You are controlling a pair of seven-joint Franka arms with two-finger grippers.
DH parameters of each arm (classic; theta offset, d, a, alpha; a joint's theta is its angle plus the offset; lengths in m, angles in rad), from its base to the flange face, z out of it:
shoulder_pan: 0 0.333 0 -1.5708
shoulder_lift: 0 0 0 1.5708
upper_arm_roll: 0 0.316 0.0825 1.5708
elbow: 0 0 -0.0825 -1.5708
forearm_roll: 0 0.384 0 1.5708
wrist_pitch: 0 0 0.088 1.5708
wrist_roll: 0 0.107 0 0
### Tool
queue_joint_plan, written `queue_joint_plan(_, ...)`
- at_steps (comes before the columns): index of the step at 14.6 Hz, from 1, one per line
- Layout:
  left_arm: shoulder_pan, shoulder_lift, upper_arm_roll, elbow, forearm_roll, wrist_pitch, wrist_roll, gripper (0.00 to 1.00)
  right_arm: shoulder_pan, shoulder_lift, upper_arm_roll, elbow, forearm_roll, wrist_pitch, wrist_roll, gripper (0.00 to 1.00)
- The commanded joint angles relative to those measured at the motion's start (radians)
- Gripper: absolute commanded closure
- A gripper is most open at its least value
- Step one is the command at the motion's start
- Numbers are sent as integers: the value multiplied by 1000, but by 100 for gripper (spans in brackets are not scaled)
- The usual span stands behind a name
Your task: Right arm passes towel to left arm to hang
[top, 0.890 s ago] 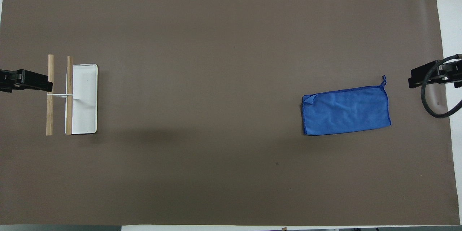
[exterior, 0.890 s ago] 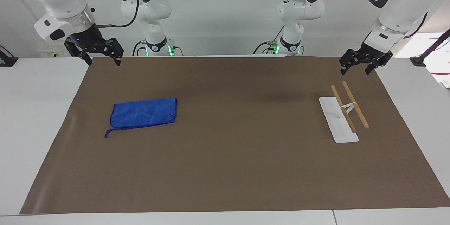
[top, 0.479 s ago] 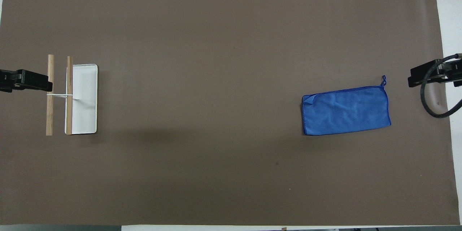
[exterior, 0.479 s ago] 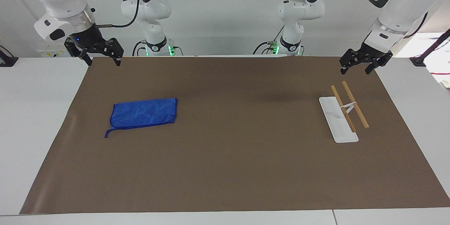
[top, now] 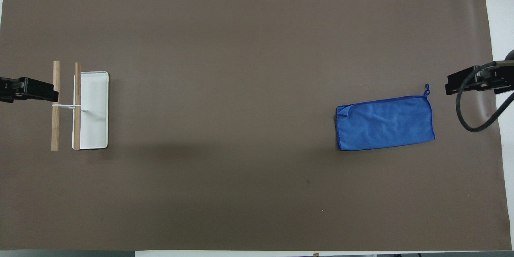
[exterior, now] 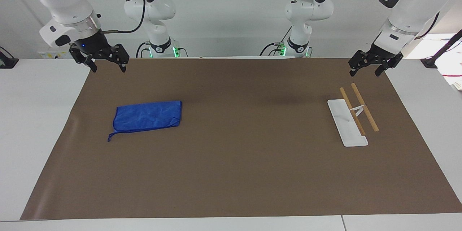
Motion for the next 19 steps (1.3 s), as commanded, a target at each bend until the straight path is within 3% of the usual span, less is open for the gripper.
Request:
queue_joint_plan(1, -5, -21, 3, -19, 23, 3, -13, 0, 5, -67, 3, -127, 25, 87, 21, 0)
queue_joint_plan(3, -5, -21, 3, -19, 23, 3, -13, 0, 9, -103, 3, -270, 25, 212, 18, 0)
queue_joint_plan(6, -5, -21, 3, -19, 23, 3, -13, 0, 35, -88, 3, -444, 25, 441, 19, 0)
queue_joint_plan(13, -5, -21, 3, -19, 23, 3, -13, 0, -27, 2, 2, -654, 25, 785, 18, 0)
queue_joint_plan(19, -4, -21, 3, -19, 23, 3, -13, 0, -75, 57, 2, -708, 26, 890, -102, 0)
